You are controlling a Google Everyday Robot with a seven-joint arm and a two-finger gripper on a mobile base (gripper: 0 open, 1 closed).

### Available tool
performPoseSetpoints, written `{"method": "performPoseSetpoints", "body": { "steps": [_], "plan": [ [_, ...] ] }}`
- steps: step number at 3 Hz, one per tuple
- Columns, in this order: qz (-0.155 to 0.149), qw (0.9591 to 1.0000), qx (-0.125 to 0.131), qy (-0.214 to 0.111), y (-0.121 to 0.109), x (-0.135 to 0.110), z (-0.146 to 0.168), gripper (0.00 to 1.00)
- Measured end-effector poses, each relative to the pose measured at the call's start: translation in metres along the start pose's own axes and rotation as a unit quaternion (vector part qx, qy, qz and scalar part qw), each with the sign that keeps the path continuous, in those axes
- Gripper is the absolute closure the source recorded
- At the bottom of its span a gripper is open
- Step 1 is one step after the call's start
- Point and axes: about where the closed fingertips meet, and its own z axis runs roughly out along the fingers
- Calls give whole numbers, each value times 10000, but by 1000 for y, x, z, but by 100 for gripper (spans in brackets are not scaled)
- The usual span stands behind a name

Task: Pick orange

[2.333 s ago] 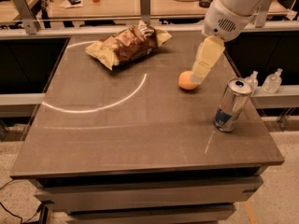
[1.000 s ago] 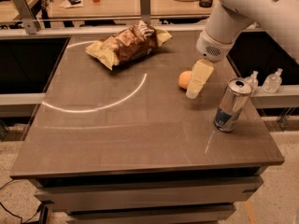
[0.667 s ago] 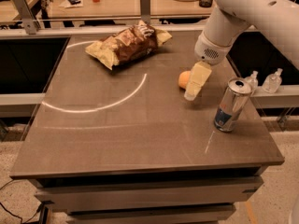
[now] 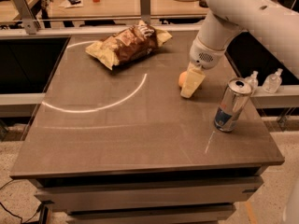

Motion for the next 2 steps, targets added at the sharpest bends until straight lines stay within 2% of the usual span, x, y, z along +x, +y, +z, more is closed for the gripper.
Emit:
{"method": "performPoseSetpoints", "body": {
  "steps": [1, 2],
  "plan": [
    [-62, 10000, -13, 21, 1, -1, -2, 64],
    [-60, 9989, 126, -442, 0, -12, -31, 89]
  ]
}}
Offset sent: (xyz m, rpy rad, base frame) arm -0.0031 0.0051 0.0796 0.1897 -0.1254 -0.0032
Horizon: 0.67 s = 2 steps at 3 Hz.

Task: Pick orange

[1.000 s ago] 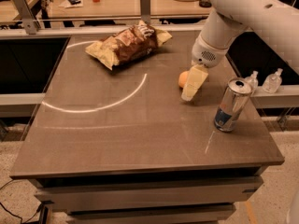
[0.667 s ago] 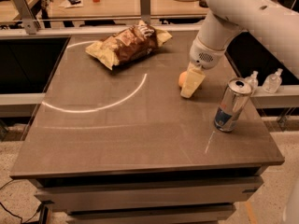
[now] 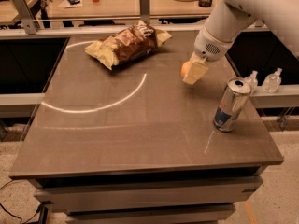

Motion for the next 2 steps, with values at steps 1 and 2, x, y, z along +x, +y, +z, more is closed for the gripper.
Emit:
{"method": "performPoseSetpoints", "body": {
  "steps": [1, 2],
  "plan": [
    [-62, 9954, 158, -944, 0, -20, -43, 100],
    [-131, 9772, 122, -2117, 3, -36, -85, 100]
  ]
}}
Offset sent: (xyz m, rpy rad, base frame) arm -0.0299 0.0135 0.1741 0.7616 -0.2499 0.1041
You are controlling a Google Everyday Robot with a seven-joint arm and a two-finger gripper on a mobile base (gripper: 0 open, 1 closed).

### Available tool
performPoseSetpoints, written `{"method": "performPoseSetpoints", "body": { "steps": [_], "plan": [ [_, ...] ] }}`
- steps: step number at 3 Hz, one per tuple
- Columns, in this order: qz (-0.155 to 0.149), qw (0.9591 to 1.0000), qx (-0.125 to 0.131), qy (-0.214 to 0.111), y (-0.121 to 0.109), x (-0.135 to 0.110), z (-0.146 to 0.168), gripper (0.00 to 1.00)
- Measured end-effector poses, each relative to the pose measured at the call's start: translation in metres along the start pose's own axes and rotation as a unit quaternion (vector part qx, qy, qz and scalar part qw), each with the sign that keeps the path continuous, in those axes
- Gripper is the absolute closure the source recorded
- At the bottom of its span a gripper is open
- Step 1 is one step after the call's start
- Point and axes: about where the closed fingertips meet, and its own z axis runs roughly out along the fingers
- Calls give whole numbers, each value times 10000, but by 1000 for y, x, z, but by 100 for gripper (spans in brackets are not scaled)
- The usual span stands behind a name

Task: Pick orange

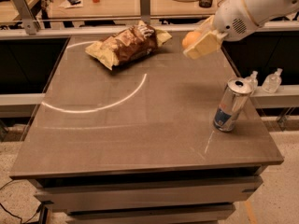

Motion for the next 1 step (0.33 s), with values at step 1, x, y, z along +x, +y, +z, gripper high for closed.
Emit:
{"method": "performPoseSetpoints", "body": {
  "steps": [1],
  "plan": [
    [-85, 9929, -403, -1118, 7, -27, -18, 100]
  ]
}}
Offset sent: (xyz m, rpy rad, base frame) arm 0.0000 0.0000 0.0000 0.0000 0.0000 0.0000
